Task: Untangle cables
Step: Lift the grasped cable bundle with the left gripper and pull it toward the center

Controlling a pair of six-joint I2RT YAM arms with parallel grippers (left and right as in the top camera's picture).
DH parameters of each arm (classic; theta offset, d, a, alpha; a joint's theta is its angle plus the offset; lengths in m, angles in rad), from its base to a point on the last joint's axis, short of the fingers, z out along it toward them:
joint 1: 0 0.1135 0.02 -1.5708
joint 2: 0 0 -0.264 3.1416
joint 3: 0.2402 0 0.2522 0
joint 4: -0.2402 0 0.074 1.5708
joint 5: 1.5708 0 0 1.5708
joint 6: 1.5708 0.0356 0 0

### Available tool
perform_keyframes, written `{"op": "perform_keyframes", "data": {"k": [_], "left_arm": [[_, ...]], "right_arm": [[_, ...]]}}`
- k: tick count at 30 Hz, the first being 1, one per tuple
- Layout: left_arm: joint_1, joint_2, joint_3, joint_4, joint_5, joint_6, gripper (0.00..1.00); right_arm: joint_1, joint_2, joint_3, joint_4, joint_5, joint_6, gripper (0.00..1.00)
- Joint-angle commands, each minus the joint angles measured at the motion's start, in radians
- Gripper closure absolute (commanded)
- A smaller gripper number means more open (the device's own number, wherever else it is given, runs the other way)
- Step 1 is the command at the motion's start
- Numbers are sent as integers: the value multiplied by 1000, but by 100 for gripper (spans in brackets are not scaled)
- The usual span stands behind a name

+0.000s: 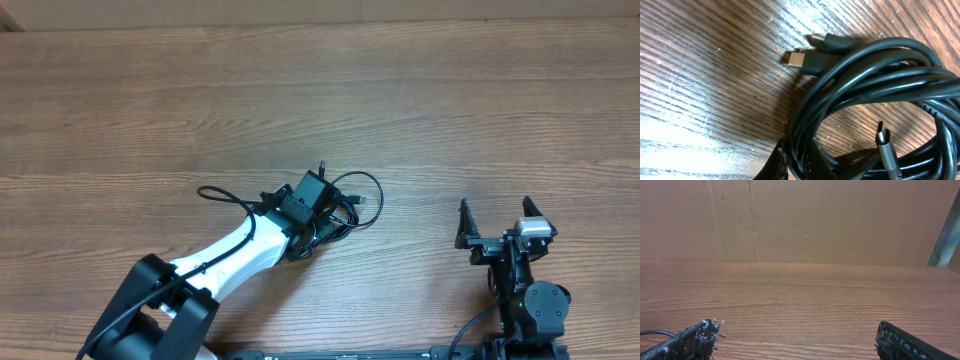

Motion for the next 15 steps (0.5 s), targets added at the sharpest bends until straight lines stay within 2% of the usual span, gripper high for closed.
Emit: {"op": "perform_keyframes", "data": {"k": [1,8,15], "left_arm": [[0,74,-36,-7,23,-14,95],[-3,28,-36,-64,10,-2,96],[-3,-147,-36,-231,-53,86,96]], "right_arm": [[-2,-1,-10,6,9,-5,0],[-2,-1,-10,6,9,-5,0],[-2,-1,-10,6,9,-5,0]]}}
